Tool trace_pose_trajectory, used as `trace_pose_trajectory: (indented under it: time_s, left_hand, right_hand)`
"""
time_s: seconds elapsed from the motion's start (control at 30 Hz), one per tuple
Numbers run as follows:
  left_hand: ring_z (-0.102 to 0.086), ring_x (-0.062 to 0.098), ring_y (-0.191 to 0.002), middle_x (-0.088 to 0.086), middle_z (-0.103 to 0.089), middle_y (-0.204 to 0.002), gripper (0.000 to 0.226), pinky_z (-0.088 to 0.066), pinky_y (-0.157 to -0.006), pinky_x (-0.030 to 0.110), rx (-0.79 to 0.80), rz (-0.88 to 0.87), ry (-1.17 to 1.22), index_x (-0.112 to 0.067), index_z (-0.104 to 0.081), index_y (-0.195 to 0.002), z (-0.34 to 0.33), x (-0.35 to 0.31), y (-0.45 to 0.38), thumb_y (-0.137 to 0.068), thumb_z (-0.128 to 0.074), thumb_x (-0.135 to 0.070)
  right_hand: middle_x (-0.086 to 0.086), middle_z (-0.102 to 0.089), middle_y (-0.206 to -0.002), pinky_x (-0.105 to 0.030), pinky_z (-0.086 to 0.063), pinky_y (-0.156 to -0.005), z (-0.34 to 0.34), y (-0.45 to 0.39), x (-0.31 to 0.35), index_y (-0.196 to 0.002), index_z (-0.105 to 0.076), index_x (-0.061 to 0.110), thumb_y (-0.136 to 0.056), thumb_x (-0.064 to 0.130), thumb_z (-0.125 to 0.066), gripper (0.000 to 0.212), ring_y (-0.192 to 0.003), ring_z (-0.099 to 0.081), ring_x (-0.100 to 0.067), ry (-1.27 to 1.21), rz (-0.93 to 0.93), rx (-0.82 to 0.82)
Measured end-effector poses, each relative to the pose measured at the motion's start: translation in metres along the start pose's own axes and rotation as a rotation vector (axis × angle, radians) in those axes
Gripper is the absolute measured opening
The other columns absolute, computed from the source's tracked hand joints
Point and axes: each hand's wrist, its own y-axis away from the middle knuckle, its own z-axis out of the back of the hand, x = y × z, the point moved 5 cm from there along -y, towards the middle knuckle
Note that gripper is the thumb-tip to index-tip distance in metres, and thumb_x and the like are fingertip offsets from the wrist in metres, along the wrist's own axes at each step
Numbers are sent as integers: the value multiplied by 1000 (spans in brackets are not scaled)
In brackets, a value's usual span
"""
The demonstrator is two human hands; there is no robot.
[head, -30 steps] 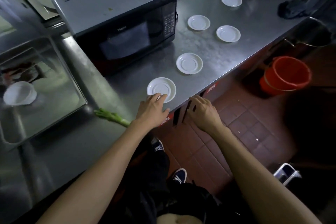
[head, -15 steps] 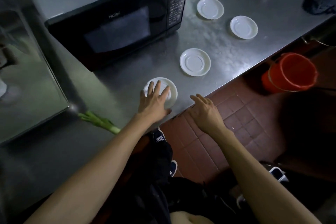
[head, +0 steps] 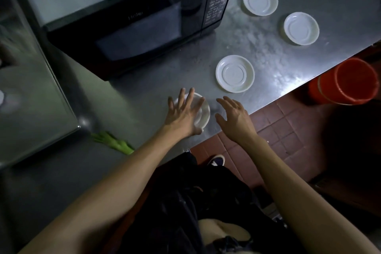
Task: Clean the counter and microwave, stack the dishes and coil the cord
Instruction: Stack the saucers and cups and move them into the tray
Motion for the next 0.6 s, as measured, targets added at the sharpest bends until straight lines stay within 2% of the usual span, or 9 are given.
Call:
trace_pose_trajectory:
  time_s: [0.17,0.33,0.6]
  left_hand:
    - [23,37,-148,7,23,-162,122,-3,-114,70,50,11,-5,-34,9,-155,-2,-5,-5,-68,-70,-69]
    - [8,39,-149,8,8,-162,121,-13,-111,71,5,83,27,-37,0,-154,6,-5,-15,-62,-71,-69]
    - [-14,36,-141,7,-12,-154,114,-30,-105,62,-45,238,74,-42,-13,-150,25,-19,-30,-54,-66,-74]
  right_hand:
    - [-11,-41,-154,-53,-40,-106,6,-23,-7,-144,-47,16,-93,27,-62,54,-141,-36,-33,24,6,-11]
    - [-12,-31,-158,-53,-37,-105,14,-50,-24,-146,-42,17,-91,28,-64,60,-145,-27,-35,111,40,1]
    - [-8,-5,-166,-54,-19,-116,33,-108,-52,-154,-22,32,-83,55,-67,88,-151,-3,-34,305,87,123]
